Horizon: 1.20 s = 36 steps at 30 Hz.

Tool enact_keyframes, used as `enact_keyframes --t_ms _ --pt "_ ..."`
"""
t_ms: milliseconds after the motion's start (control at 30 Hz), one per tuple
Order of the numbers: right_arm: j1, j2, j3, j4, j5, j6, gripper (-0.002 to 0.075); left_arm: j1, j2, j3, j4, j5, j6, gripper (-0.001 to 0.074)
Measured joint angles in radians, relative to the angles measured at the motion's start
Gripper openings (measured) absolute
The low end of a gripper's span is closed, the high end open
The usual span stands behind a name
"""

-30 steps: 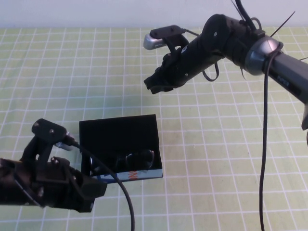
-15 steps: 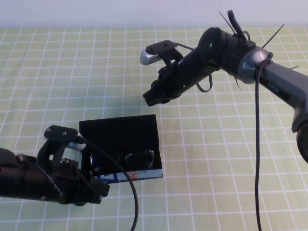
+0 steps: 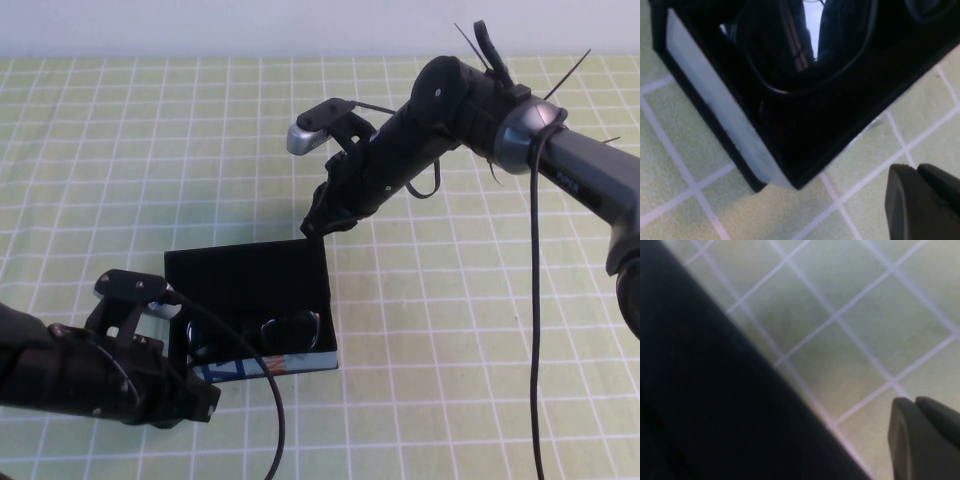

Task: Return glasses to glasses case
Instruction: Close the glasses case

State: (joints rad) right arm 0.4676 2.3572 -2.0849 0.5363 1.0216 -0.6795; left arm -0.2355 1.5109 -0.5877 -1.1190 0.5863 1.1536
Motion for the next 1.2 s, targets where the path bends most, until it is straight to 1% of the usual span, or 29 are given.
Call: enact_keyframes --t_ms 233,567,767,1000,1200 --pt "0.000 0.000 0.000 0.055 0.046 -0.073 -0.0016 0.000 0.019 0.000 -0.028 -0.030 0.006 -0.0001" --pt "0.000 0.000 0.000 0.119 0.172 -0.185 -0.0016 0.000 0.019 0.000 -0.078 -0.041 0.041 -0.0001" --pt "0.000 -0.019 0.000 0.189 0.188 -0.248 -0.0016 0.000 0.019 0.000 -0.080 -0.041 0.042 -0.0001" --pt "0.003 -0.089 0.000 0.208 0.190 -0.222 -0.0016 0.000 0.019 0.000 -0.080 -0.056 0.043 -0.0001" --pt "0.053 -0.097 0.002 0.146 0.192 -0.199 -0.0016 0.000 0.019 0.000 -0.080 -0.058 0.043 -0.0001"
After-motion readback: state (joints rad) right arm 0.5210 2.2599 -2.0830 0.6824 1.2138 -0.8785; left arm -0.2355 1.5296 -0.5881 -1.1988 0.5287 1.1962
